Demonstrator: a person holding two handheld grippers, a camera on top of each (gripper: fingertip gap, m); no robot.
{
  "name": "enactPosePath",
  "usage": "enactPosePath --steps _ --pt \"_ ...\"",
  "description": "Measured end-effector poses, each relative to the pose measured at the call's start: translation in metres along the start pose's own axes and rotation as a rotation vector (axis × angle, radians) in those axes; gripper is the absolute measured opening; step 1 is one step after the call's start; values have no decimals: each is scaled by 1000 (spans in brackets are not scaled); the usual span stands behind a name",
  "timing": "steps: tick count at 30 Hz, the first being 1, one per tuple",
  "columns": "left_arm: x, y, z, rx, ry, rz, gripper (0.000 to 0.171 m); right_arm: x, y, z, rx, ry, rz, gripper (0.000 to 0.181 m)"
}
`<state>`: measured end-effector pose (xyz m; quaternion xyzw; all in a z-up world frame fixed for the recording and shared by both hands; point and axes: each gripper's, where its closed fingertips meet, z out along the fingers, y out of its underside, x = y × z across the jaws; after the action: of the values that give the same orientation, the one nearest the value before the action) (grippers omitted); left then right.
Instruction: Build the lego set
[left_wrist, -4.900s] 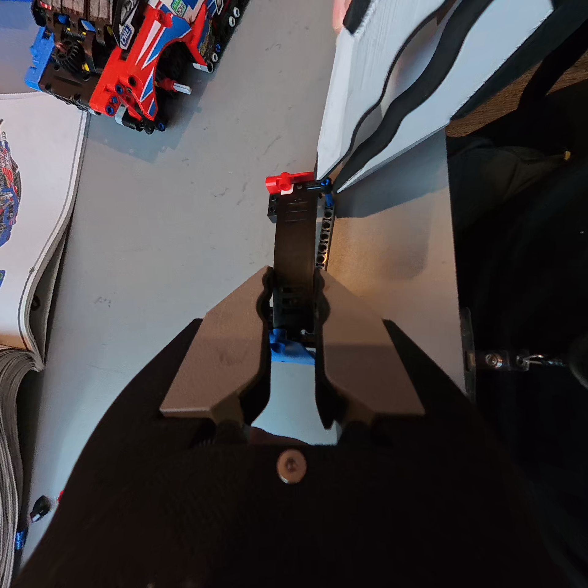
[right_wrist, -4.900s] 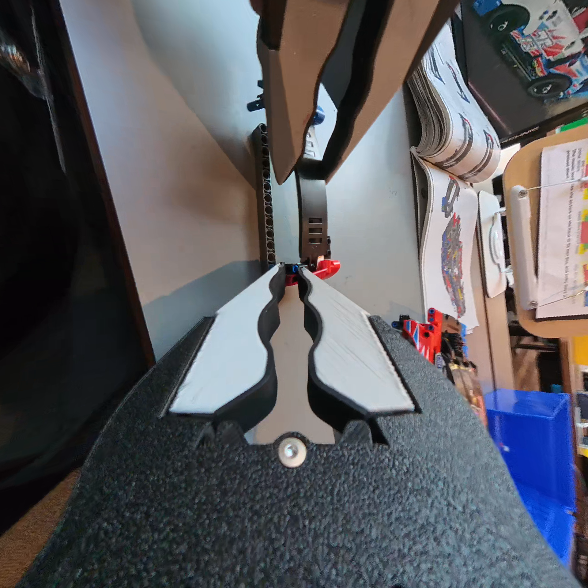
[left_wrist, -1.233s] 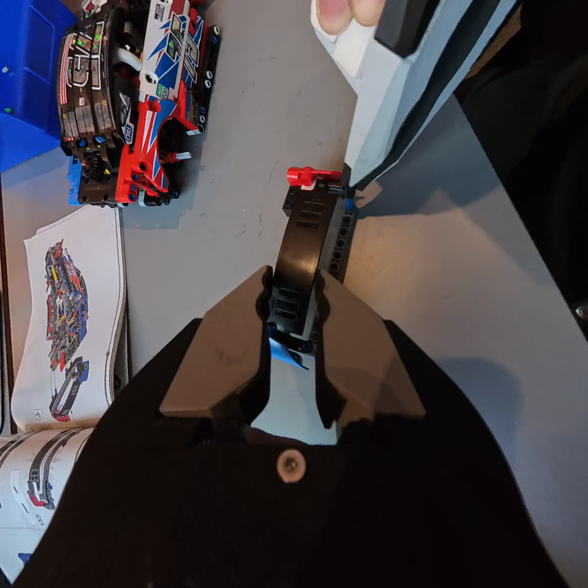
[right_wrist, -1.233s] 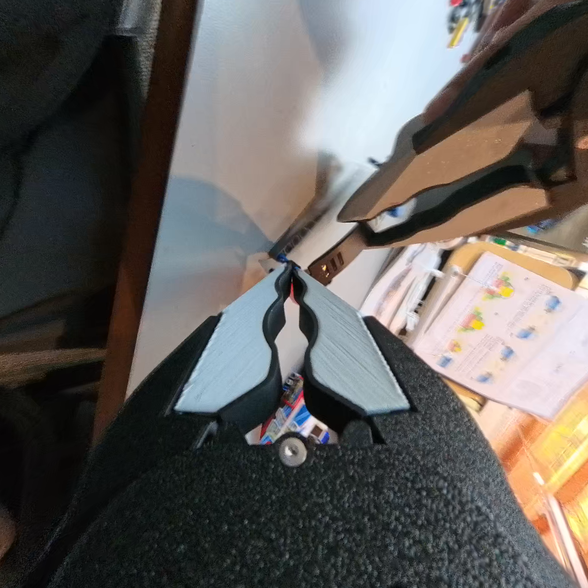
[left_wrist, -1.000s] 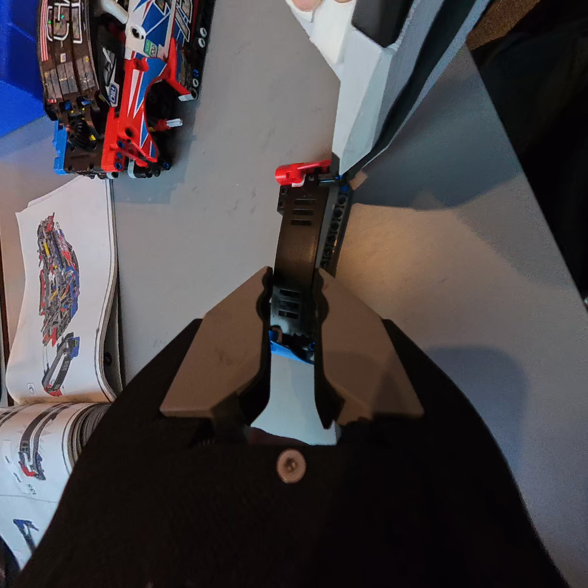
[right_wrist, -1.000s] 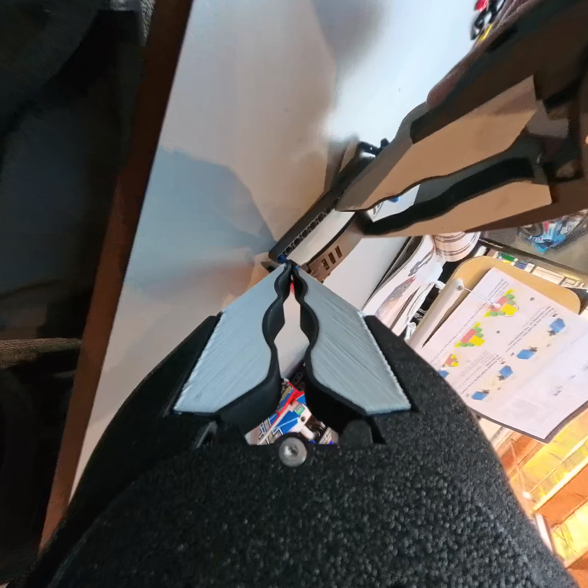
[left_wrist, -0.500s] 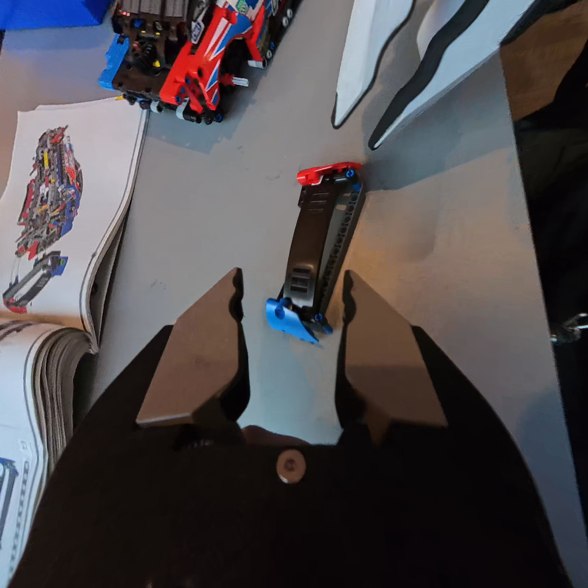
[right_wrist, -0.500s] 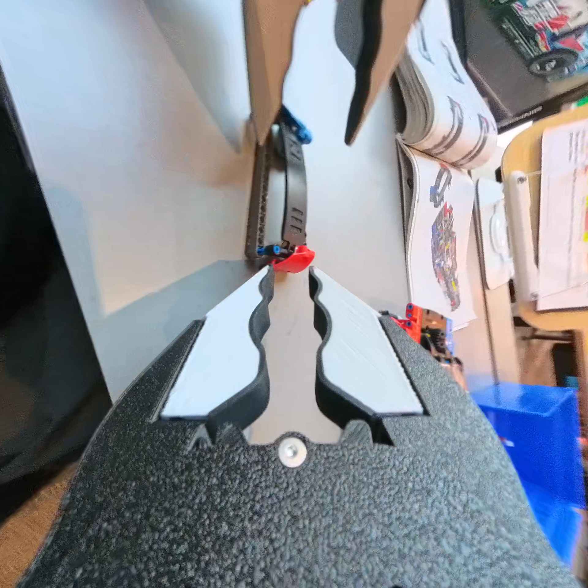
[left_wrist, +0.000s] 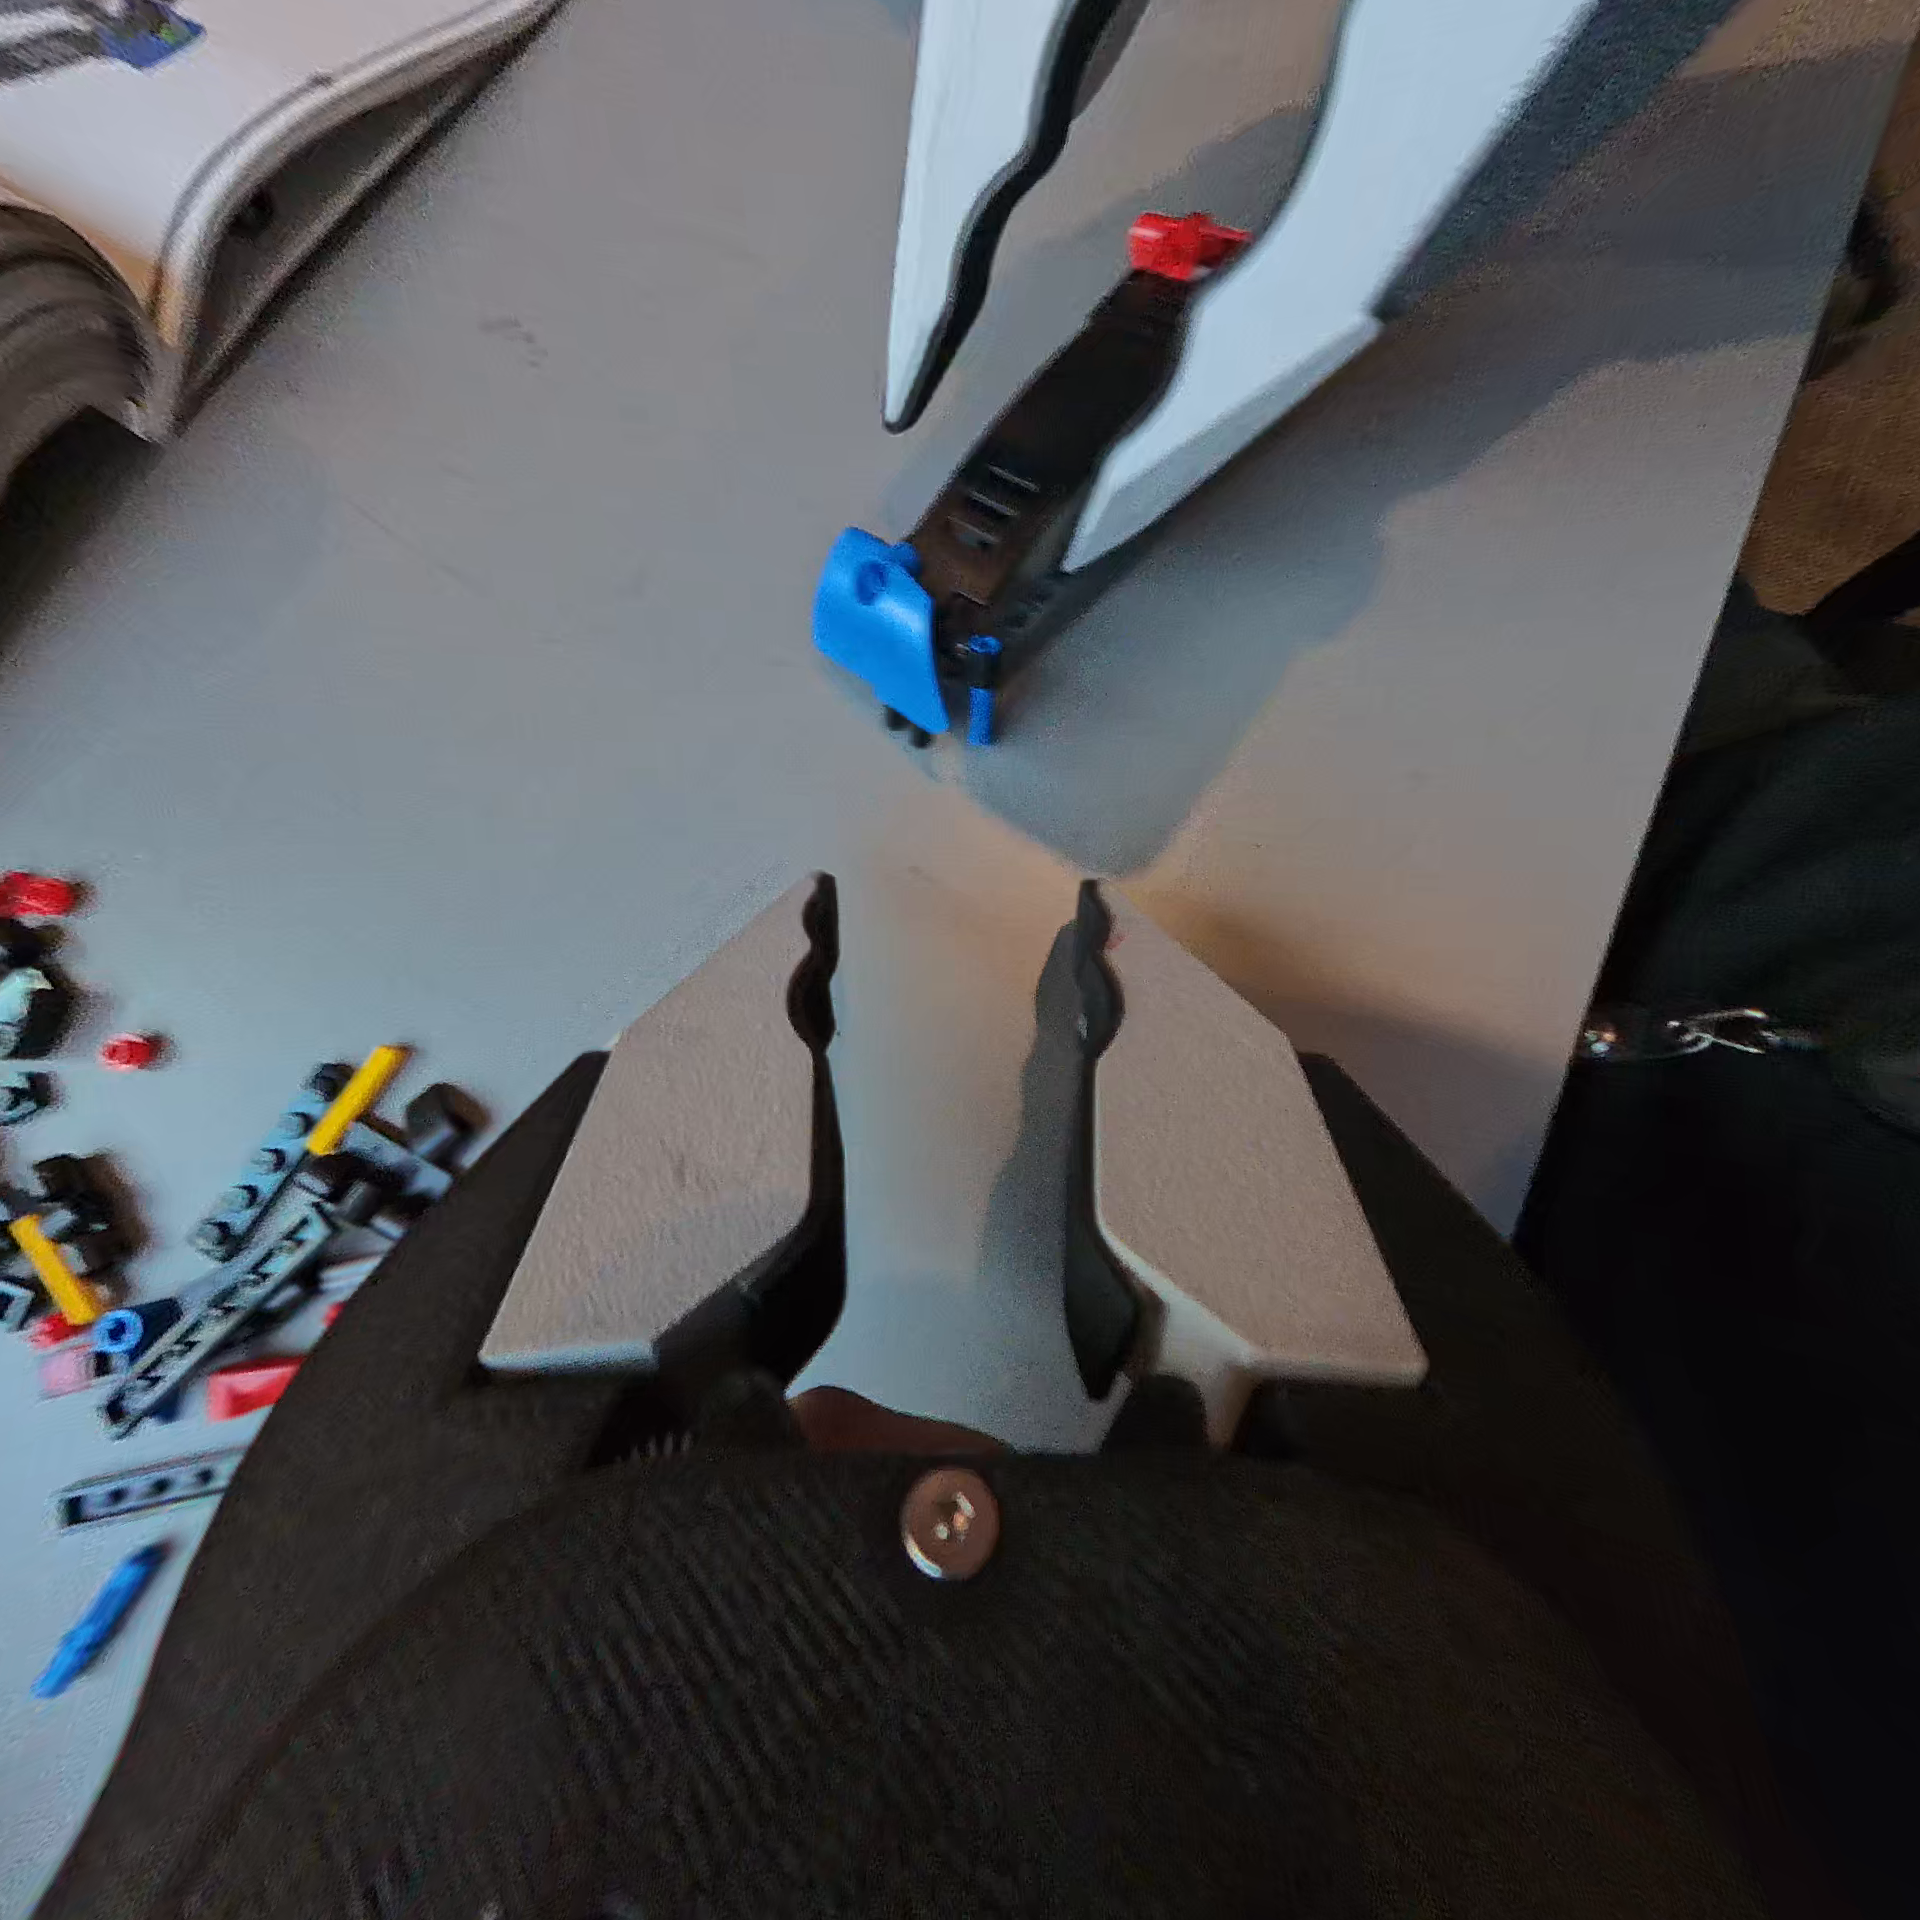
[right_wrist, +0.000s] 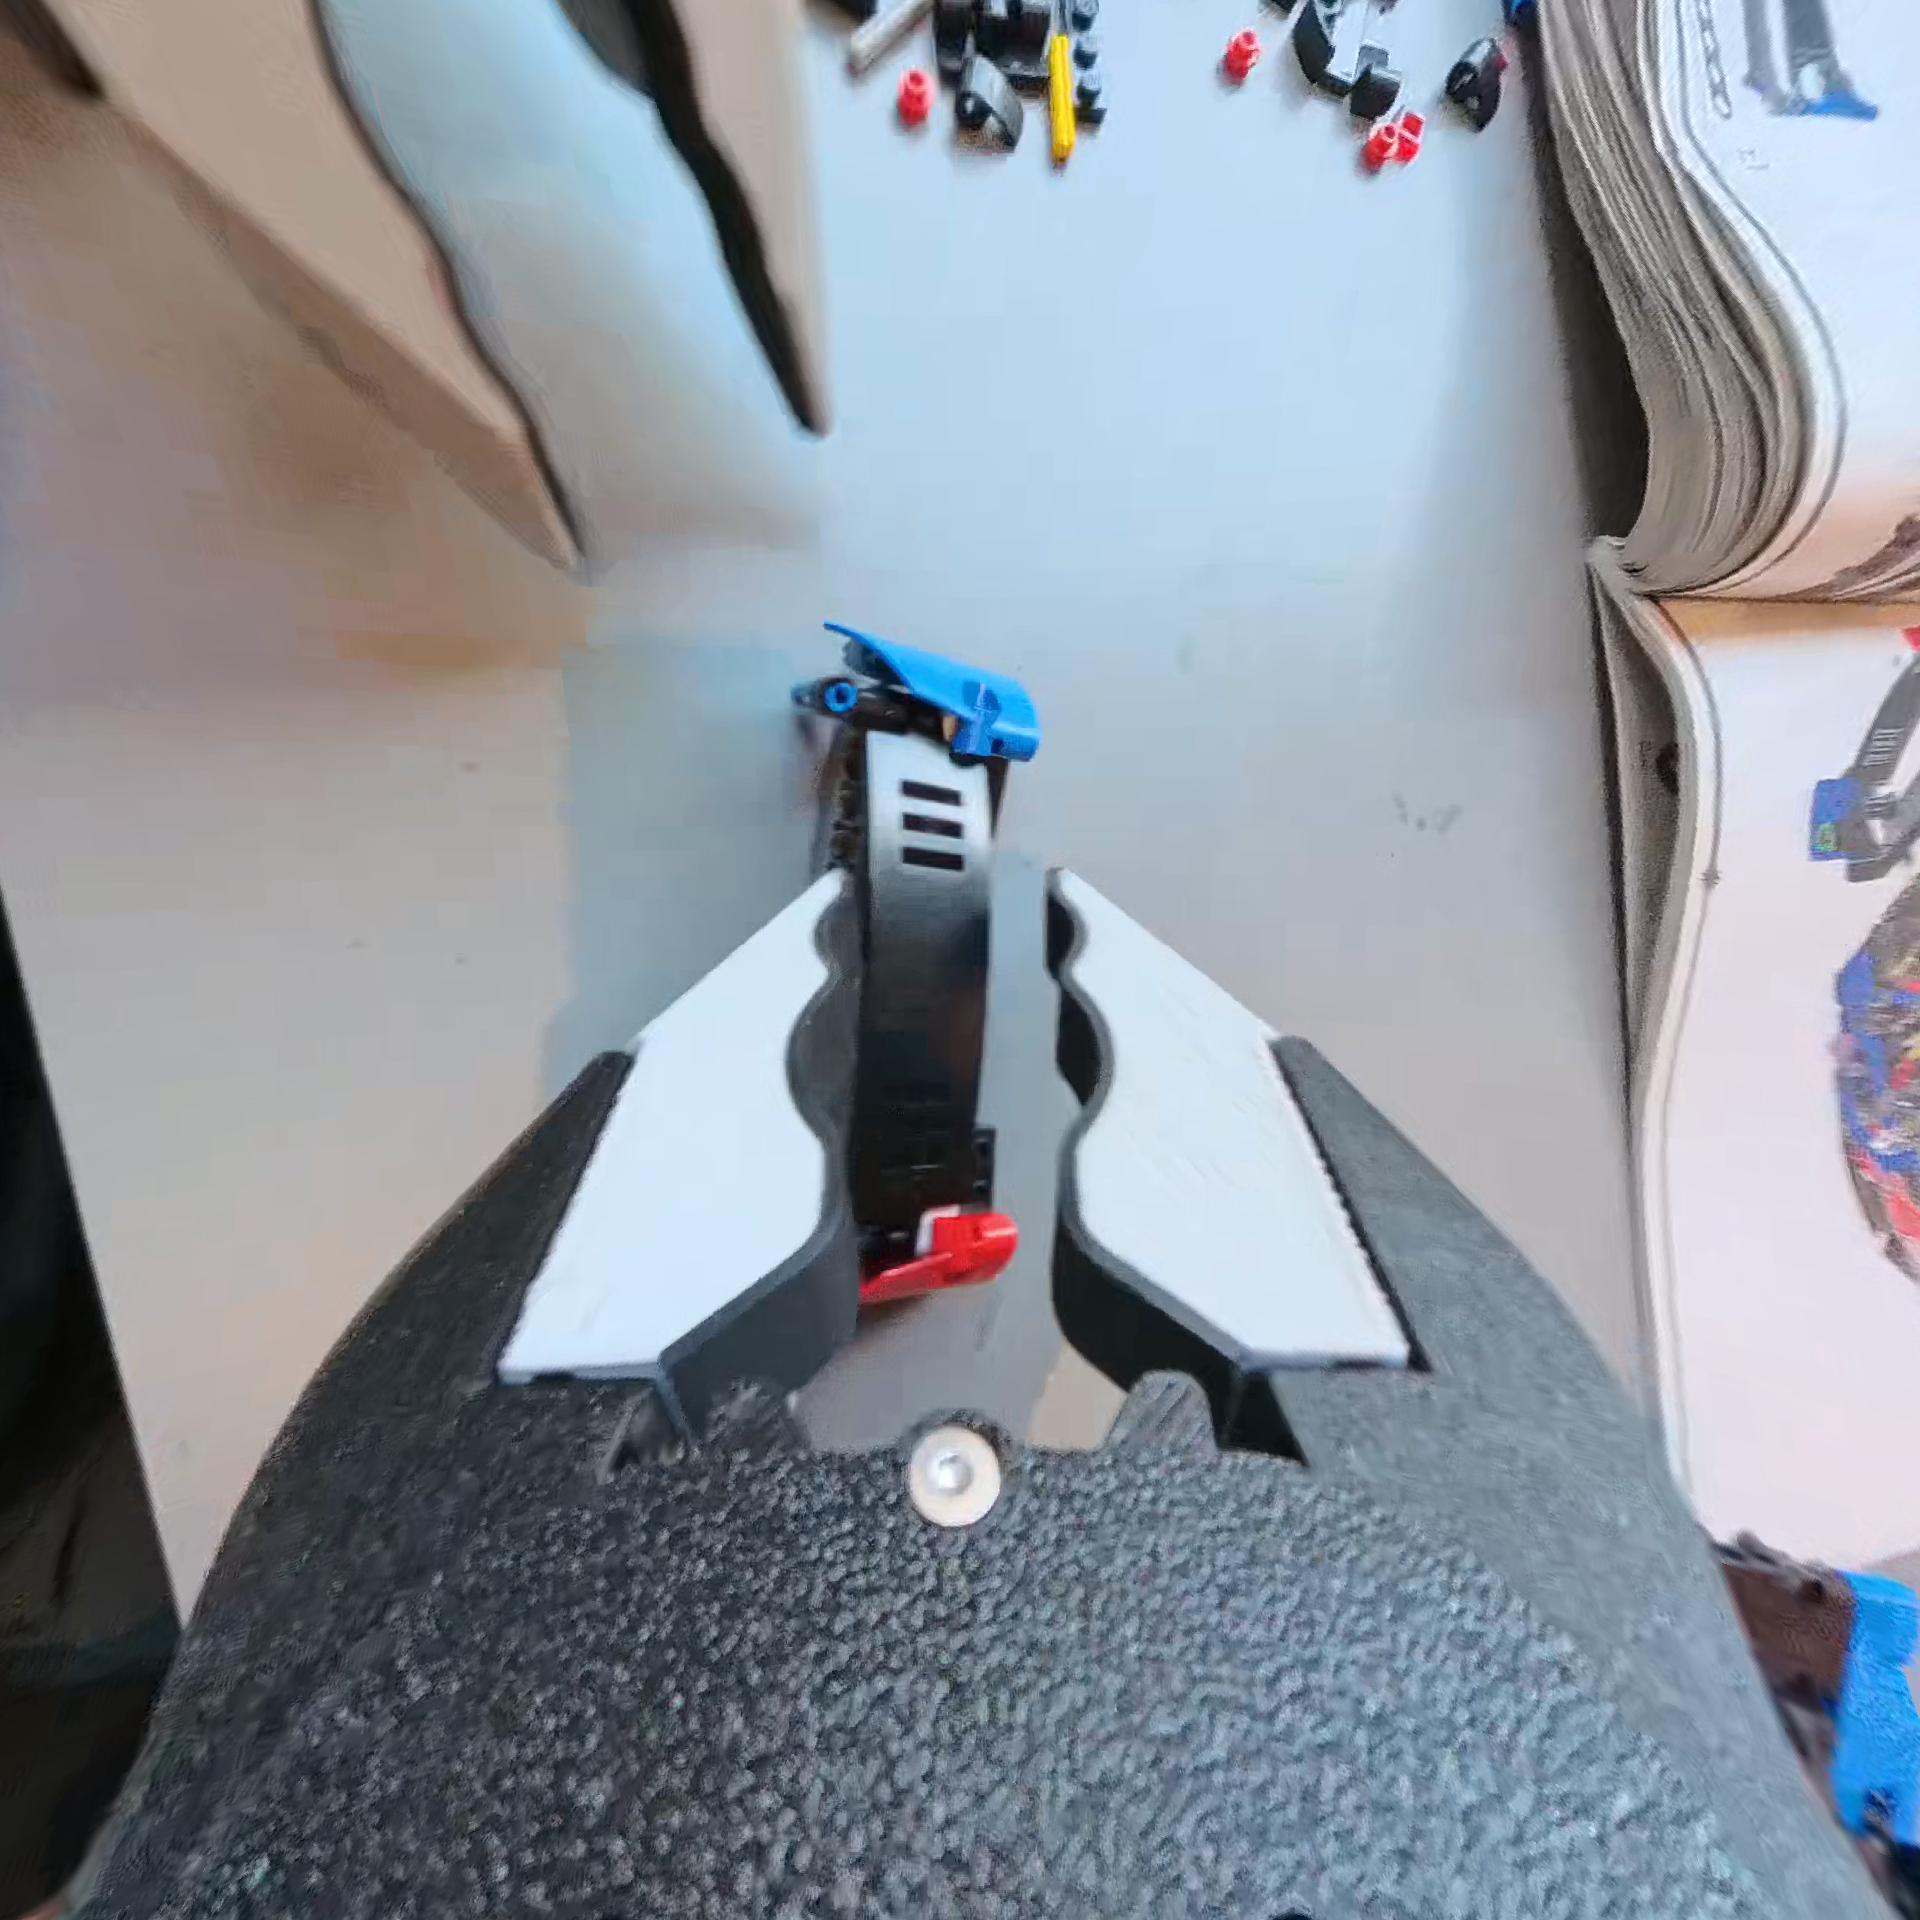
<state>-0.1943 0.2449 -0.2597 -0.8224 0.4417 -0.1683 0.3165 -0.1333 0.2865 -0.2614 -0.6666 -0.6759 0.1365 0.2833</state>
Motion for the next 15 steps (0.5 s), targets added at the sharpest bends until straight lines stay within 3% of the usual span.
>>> enactPosePath --steps 1,4,12,15 --pt "4 3 1 4 12 -16 43 0 -1 1 5 -15 12 23" --pt "11 9 8 2 21 -58 43 4 -1 -2 39 -3 64 23" --pt "3 -29 27 156 66 -237 43 14 -8 -28 280 68 281 22" --pt "-5 -36 36 132 49 -142 35 16 0 -33 307 93 309 22"
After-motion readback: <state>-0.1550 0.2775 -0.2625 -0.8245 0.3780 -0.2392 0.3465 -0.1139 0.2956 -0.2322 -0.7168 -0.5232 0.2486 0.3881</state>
